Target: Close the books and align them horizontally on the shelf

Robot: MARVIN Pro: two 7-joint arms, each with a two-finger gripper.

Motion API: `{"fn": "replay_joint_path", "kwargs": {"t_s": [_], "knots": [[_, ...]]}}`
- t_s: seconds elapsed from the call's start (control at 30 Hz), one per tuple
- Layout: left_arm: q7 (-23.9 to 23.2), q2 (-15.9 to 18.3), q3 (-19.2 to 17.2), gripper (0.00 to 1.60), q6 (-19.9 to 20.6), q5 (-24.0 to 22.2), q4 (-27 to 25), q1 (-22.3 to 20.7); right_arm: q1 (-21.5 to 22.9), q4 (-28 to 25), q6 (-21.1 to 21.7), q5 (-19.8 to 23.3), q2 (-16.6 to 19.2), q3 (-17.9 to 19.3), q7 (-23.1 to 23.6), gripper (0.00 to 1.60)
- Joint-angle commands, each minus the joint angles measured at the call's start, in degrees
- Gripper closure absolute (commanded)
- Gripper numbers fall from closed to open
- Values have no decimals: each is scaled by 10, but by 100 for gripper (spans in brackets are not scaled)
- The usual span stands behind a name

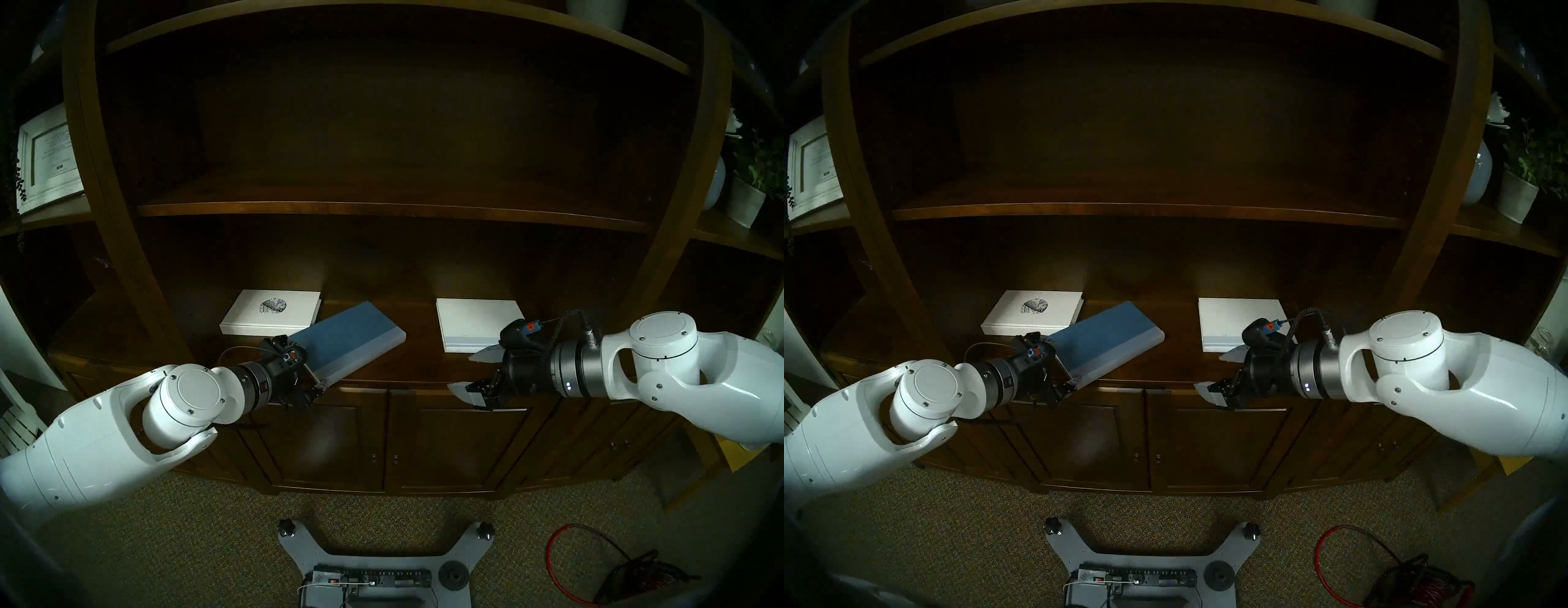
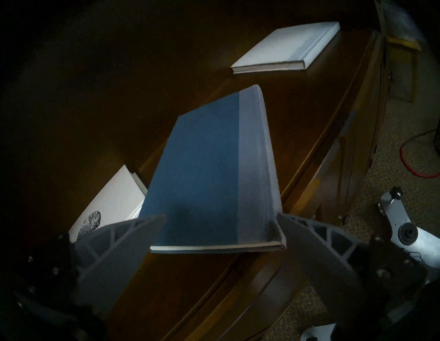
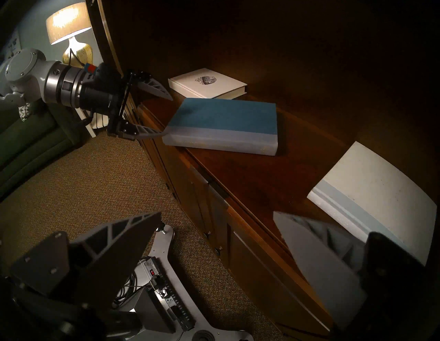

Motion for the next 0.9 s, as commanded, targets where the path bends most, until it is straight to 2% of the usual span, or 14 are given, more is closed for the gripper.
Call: {"fn": "replay_joint_path", "kwargs": {"t_s": [0.0,0.03,0.07,0.23,0.43,0.7,0.87], "knots": [[-28,21,-57,0,-25,-80,-58,0,10,-2,-7,0,1,12,-1,0],[-43,35,-77,0,-24,-117,-75,9,10,-2,-6,0,1,12,-1,0],[-43,35,-77,0,-24,-117,-75,9,10,-2,-6,0,1,12,-1,0],[-73,73,-126,0,-20,-197,-87,31,10,-2,-6,0,1,11,-1,0],[-96,117,-179,0,-10,-280,-52,70,10,-2,-6,0,1,11,-1,0],[-140,156,-237,0,7,-394,2,135,10,-2,-6,0,1,11,-1,0],[-153,169,-247,0,8,-412,-19,185,11,-2,-6,0,1,11,-1,0]]}}
